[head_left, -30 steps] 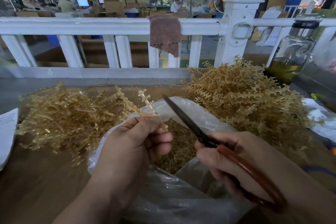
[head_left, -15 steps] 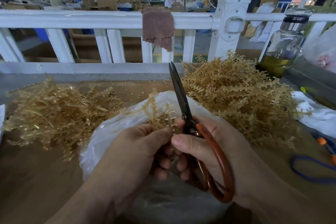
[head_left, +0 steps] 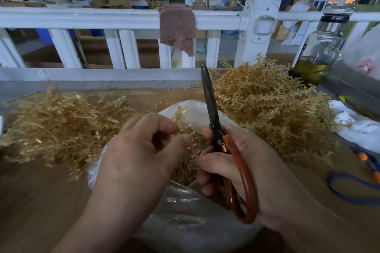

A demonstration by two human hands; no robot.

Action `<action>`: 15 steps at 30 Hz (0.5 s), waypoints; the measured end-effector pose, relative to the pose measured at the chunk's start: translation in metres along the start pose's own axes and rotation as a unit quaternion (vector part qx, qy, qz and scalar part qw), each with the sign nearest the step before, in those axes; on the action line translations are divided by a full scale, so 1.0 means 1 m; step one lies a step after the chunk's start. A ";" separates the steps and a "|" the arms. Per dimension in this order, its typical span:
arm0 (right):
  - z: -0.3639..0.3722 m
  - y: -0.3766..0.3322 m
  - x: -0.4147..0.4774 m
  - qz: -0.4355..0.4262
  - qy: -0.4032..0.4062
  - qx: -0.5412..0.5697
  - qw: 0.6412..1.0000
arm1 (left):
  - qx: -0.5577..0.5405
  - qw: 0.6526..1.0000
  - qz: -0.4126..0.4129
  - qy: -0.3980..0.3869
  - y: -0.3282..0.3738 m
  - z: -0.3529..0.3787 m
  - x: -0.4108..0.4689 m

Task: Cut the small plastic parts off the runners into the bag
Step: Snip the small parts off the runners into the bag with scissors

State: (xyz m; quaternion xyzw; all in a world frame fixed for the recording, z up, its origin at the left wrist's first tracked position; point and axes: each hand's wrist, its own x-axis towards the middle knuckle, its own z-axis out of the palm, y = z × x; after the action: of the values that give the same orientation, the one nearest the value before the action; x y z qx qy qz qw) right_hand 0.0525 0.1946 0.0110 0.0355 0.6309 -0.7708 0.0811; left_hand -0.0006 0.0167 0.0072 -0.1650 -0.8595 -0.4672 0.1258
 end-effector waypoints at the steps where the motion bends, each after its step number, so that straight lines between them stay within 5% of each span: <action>1: 0.004 0.006 -0.002 -0.040 -0.025 -0.008 0.999 | 0.010 1.000 0.015 -0.001 0.000 -0.001 0.001; 5: 0.000 0.002 -0.005 -0.115 -0.002 -0.061 0.992 | 0.023 0.996 0.052 -0.069 -0.002 0.001 0.003; 11: -0.005 0.000 -0.002 -0.129 -0.003 -0.083 0.988 | -0.125 0.985 -0.003 -0.120 -0.001 -0.003 0.001; 15: -0.003 -0.002 -0.002 -0.120 0.000 -0.095 0.988 | -0.299 0.941 -0.038 -0.152 -0.001 0.000 0.002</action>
State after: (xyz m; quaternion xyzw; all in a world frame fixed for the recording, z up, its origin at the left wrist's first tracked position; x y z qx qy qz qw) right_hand 0.0540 0.1980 0.0127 -0.0482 0.7009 -0.7116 -0.0088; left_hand -0.0026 0.0164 0.0073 -0.2314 -0.6950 -0.6761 -0.0794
